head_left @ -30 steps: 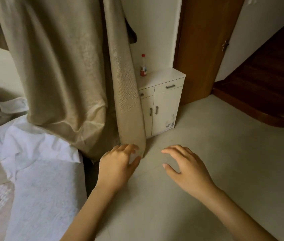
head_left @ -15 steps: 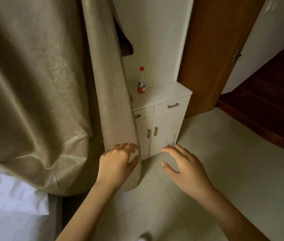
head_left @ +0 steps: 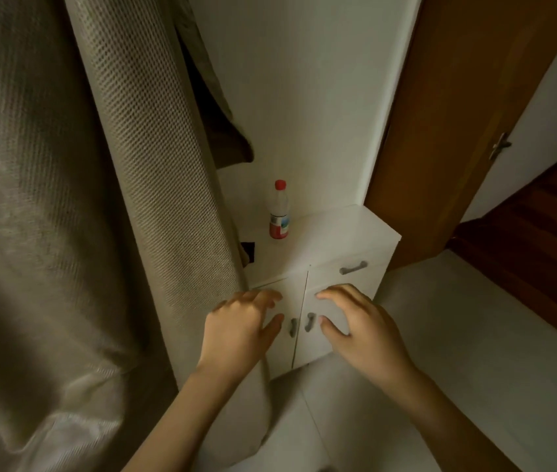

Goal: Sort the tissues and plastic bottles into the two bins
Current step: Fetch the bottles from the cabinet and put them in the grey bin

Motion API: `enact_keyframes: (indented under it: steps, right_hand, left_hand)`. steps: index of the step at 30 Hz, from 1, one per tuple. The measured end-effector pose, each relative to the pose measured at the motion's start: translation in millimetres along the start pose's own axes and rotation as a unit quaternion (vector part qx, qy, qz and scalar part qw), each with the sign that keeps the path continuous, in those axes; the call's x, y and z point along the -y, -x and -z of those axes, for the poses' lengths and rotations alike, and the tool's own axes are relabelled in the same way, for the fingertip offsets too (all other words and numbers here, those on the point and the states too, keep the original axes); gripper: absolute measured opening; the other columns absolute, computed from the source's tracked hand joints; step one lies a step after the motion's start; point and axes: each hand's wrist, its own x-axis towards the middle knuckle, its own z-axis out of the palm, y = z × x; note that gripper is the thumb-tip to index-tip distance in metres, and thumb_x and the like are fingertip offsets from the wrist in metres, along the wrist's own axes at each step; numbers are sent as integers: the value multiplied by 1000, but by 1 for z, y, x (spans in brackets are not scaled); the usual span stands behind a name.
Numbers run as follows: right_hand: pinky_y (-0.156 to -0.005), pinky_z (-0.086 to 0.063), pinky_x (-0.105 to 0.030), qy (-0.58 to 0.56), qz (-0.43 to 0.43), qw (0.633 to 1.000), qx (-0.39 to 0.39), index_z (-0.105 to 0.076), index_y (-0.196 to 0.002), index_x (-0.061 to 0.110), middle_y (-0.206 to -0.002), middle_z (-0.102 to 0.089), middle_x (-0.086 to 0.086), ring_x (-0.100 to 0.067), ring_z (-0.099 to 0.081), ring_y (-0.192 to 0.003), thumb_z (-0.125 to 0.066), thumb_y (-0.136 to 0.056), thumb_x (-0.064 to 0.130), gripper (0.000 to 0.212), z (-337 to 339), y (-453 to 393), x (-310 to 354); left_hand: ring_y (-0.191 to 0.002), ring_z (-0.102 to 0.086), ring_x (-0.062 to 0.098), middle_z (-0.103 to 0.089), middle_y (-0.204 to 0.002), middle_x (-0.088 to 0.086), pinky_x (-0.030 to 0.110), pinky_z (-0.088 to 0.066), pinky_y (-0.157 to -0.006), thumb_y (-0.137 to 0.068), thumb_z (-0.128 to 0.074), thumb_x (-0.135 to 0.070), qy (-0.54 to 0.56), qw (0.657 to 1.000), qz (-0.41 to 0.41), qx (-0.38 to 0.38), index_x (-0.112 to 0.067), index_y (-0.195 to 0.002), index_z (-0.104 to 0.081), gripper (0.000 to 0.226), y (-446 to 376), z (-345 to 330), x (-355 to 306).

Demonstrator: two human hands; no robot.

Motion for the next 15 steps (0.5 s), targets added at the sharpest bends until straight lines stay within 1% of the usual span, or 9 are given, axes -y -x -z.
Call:
enact_keyframes:
  steps: [1,3,5,7,9,10,13,15]
  right_hand:
    - [-80,-52,-29,-4,9,1000,6,-57,-118,24,-117,-59,10,-8,-58,-100,-58,-88,33,32,-3,-17,-10]
    - [-81,-52,-30,-8,32,999,15,-57,-118,25,-118,-58,11,-7,-57,-103,-58,-88,33,31,-9,-52,-31]
    - [-79,-52,-29,-7,54,998,25,-56,-119,26,-118,-57,12,-7,-58,-103,-58,-88,34,31,-12,-89,-50]
    - [-81,-51,-27,-9,80,996,36,-55,-120,27,-118,-57,12,-6,-57,-103,-57,-89,34,32,-14,-126,-68]
    - [-82,-49,-25,-17,101,993,51,-55,-121,26,-120,-56,11,-6,-56,-105,-56,-89,34,33,-16,-161,-85]
    - [-81,-48,-24,-18,111,992,60,-55,-122,27,-120,-55,12,-6,-56,-105,-56,-90,35,33,-17,-178,-93]
    - [-76,-46,-23,-19,138,987,74,-55,-121,27,-119,-56,12,-7,-57,-101,-56,-89,35,33,-25,-226,-115]
    - [-76,-48,-24,-32,156,984,80,-56,-118,27,-117,-56,13,-6,-57,-101,-58,-88,33,31,-32,-255,-126]
  left_hand:
    - [-66,-66,10,-67,-82,-14,22,-43,-48,-73,-77,-35,-7,1000,11,-1,-30,-98,-66,27,-11,-6,1]
    - [-66,-66,12,-68,-82,-12,23,-43,-46,-73,-77,-35,-19,999,30,-1,-29,-99,-66,28,-35,-20,5]
    - [-72,-66,15,-68,-88,-8,23,-41,-49,-79,-72,-35,-32,998,54,2,-26,-103,-64,27,-60,-33,9]
    - [-84,-65,17,-67,-97,-5,25,-39,-56,-84,-64,-36,-46,995,92,8,-25,-110,-62,28,-86,-43,10]
    - [-97,-61,17,-64,-108,-6,27,-42,-63,-89,-58,-39,-60,991,122,10,-26,-118,-57,33,-111,-55,11]
    - [-99,-61,16,-64,-110,-6,28,-45,-66,-89,-57,-41,-66,988,136,12,-26,-121,-56,35,-123,-60,11]
    - [-93,-65,16,-67,-108,-5,31,-53,-66,-86,-61,-41,-67,982,176,21,-26,-122,-58,39,-157,-79,14]
    - [-93,-65,15,-67,-109,-5,31,-56,-67,-87,-60,-41,-63,977,203,27,-26,-124,-57,40,-173,-90,16]
